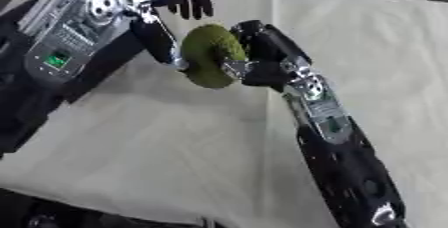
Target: Pick up the objects with one hand, pass them to the other hand, and then place them into the box on the other side of the table.
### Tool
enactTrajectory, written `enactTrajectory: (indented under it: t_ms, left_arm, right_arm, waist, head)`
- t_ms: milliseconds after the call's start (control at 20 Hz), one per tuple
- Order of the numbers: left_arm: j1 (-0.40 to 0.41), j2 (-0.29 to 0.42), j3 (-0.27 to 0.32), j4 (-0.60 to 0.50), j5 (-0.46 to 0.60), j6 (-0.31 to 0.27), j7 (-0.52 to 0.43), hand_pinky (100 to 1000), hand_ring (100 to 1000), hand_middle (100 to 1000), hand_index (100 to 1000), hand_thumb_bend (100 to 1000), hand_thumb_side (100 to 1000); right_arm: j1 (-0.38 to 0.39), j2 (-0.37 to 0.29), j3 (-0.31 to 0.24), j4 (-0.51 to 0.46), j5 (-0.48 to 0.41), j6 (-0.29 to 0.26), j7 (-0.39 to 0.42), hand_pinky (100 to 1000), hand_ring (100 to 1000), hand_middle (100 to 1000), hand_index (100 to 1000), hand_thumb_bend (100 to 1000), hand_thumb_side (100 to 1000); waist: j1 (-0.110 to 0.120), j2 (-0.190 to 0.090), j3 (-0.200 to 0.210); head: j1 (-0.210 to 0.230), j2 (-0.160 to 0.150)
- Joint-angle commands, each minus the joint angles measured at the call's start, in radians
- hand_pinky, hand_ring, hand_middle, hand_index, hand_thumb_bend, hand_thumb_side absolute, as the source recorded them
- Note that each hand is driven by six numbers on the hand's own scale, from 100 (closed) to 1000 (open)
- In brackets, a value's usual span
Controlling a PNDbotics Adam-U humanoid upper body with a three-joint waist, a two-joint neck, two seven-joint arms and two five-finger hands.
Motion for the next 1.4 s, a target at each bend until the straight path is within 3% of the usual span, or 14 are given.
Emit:
enactTrajectory:
  t_ms: [50, 250, 450, 1150, 1300, 1400]
  left_arm:
    - [-0.023, 0.006, 0.012, -0.007, 0.003, -0.014, -0.024, 776, 726, 683, 807, 813, 240]
    - [-0.024, 0.005, 0.014, -0.008, 0.003, -0.029, -0.043, 795, 752, 713, 820, 874, 343]
    - [-0.026, 0.003, 0.017, -0.006, 0.025, -0.038, -0.079, 807, 765, 727, 822, 865, 405]
    - [-0.032, -0.002, 0.010, 0.022, 0.042, -0.046, -0.144, 783, 752, 700, 805, 831, 502]
    - [-0.031, -0.002, 0.016, 0.020, 0.042, -0.032, -0.137, 726, 664, 596, 712, 749, 490]
    - [-0.030, -0.003, 0.017, 0.020, 0.045, -0.016, -0.128, 703, 609, 543, 648, 650, 432]
  right_arm:
    - [-0.025, -0.016, -0.005, -0.027, -0.008, -0.005, 0.010, 510, 398, 223, 331, 243, 100]
    - [-0.027, -0.021, -0.004, -0.032, -0.007, -0.007, 0.016, 508, 396, 222, 330, 245, 100]
    - [-0.033, -0.031, -0.001, -0.043, -0.010, -0.008, 0.031, 505, 395, 221, 329, 249, 100]
    - [-0.032, -0.034, 0.001, -0.048, -0.038, -0.007, 0.052, 502, 392, 219, 327, 247, 100]
    - [-0.030, -0.034, 0.001, -0.047, -0.041, -0.006, 0.052, 500, 391, 219, 327, 247, 100]
    - [-0.030, -0.033, 0.000, -0.046, -0.042, -0.005, 0.050, 500, 391, 219, 327, 246, 100]
  waist:
    - [0.005, -0.018, 0.001]
    - [0.007, -0.019, 0.002]
    - [0.011, -0.018, 0.007]
    - [0.016, -0.015, 0.010]
    - [0.016, -0.014, 0.009]
    - [0.015, -0.014, 0.009]
  head:
    - [0.006, 0.006]
    - [0.008, 0.006]
    - [0.005, 0.006]
    - [0.026, 0.006]
    - [0.032, 0.006]
    - [0.034, 0.006]
